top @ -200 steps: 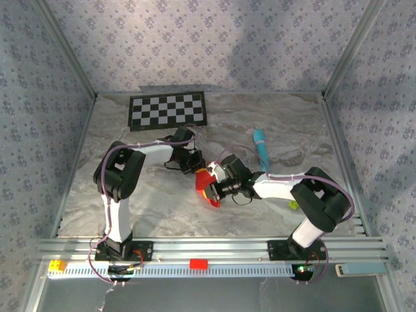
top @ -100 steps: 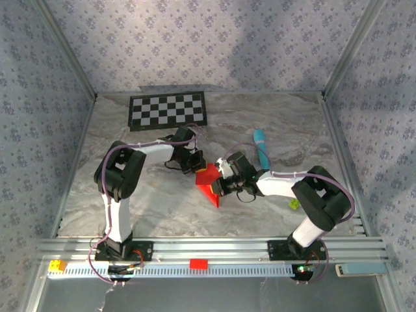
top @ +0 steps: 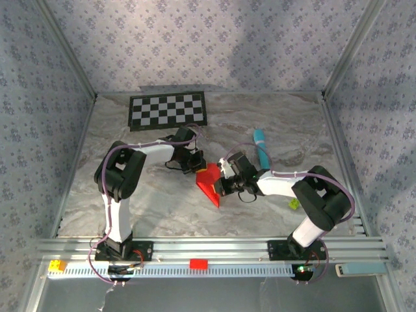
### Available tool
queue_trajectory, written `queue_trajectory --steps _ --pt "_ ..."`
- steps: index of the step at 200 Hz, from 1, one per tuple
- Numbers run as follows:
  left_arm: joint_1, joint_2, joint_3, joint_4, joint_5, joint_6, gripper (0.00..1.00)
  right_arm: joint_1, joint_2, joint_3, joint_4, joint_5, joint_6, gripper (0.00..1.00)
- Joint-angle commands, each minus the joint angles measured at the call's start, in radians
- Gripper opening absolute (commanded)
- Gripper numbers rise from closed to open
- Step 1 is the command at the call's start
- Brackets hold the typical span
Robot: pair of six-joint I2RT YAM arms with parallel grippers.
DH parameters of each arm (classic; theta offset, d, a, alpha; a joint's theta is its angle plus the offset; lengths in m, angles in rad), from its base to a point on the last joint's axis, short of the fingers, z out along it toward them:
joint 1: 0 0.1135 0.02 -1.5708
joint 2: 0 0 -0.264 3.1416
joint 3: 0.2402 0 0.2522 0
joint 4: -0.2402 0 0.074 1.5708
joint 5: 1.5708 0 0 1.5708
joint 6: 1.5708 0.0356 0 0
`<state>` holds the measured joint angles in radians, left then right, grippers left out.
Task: Fold a paper plane with a square sheet of paper (pick it up from the middle)
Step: Third fold the triangle at the center of the table.
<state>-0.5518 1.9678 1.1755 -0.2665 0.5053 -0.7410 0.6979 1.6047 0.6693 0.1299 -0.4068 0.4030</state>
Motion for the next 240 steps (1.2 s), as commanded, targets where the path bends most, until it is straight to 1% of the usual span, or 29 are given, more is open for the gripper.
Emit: queue_trajectory --steps 1,104,240 --pt "-0.011 0.033 -0.022 -0.062 -0.03 0.012 0.04 -0.005 0.0 -0.007 -0.031 0.023 -0.012 0.0" --pt "-0.012 0.032 -0.02 -0.065 -0.03 0.013 0.03 -0.006 0.053 0.027 -0.012 -0.005 -0.02 0.0" --pt "-0.012 0.031 -0.023 -0.065 -0.031 0.015 0.03 -0.009 0.041 0.051 -0.029 -0.031 -0.053 0.0"
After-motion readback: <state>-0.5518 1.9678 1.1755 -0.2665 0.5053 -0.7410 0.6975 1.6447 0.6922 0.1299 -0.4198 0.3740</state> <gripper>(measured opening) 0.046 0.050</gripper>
